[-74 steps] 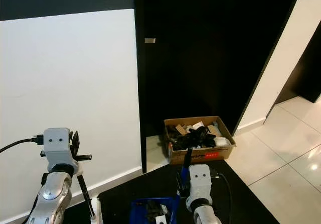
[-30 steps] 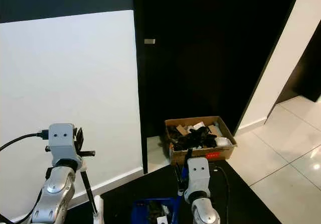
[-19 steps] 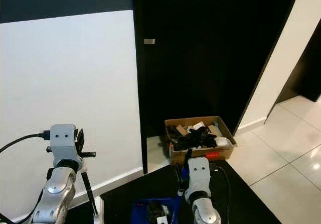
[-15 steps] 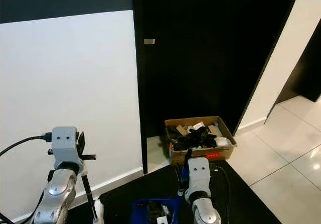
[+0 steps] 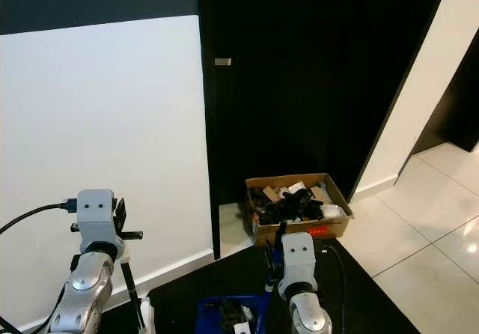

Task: Sweep floor

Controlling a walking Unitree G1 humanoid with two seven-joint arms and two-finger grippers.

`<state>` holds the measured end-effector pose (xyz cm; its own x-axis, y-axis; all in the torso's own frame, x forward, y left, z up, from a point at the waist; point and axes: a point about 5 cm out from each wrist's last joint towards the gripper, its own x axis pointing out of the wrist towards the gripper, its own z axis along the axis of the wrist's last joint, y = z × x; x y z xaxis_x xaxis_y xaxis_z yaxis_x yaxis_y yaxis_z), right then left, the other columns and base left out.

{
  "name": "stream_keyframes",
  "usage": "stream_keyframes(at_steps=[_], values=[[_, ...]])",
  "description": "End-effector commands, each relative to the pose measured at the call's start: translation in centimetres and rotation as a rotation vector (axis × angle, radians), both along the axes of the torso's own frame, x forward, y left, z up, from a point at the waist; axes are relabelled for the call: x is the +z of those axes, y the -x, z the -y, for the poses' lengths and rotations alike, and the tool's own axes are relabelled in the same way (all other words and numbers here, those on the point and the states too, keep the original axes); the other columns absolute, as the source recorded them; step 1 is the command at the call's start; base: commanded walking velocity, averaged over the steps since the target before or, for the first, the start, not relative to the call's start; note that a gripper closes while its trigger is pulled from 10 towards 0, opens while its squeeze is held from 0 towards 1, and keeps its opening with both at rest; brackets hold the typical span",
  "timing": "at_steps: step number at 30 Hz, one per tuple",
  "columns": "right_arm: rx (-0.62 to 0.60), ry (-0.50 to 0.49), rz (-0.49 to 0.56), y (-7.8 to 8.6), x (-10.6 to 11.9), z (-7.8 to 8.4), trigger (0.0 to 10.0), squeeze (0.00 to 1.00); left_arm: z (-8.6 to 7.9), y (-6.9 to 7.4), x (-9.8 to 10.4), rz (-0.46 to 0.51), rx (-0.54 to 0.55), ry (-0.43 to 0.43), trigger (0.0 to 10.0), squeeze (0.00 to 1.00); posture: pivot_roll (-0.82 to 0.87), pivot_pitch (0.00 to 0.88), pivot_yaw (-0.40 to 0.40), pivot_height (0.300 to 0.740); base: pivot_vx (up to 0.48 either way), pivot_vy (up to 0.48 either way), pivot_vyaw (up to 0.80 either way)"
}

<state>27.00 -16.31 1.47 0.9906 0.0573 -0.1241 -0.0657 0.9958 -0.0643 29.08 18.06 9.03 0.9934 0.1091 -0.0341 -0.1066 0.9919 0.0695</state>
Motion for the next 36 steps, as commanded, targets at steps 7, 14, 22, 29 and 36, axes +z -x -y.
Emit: stream_keyframes(at_steps=[7, 14, 22, 29, 36], values=[[-0.008, 0.006, -0.007, -0.3, 0.06, 0.19, 10.0, 0.0, -0.23, -0.39, 1.3, 0.062, 0.007, -0.026, 10.0, 0.0, -0.01, 0.0, 0.034, 0.74, 0.0, 0.0, 0.0], [-0.012, 0.009, -0.007, -0.35, 0.08, 0.28, 10.0, 0.0, -0.1, -0.53, 1.55, 0.073, 0.007, -0.028, 10.0, 0.0, -0.01, 0.0, 0.032, 0.74, 0.0, 0.0, 0.0], [-0.014, 0.01, -0.006, -0.32, 0.07, 0.31, 10.0, 0.0, -0.04, -0.54, 1.57, 0.074, 0.003, -0.028, 10.0, 0.0, -0.02, 0.0, 0.035, 0.74, 0.0, 0.0, 0.0], [-0.021, 0.009, -0.003, -0.29, 0.09, 0.39, 10.0, 0.0, 0.16, -0.76, 1.74, 0.079, -0.002, -0.028, 10.0, 0.0, -0.02, 0.0, 0.038, 0.74, 0.0, 0.0, 0.0], [-0.029, 0.008, -0.003, -0.23, 0.07, 0.55, 10.0, 0.0, 0.2, -0.74, 1.65, 0.075, -0.006, -0.031, 10.0, 0.0, -0.02, 0.0, 0.038, 0.74, 0.0, 0.0, 0.0]])
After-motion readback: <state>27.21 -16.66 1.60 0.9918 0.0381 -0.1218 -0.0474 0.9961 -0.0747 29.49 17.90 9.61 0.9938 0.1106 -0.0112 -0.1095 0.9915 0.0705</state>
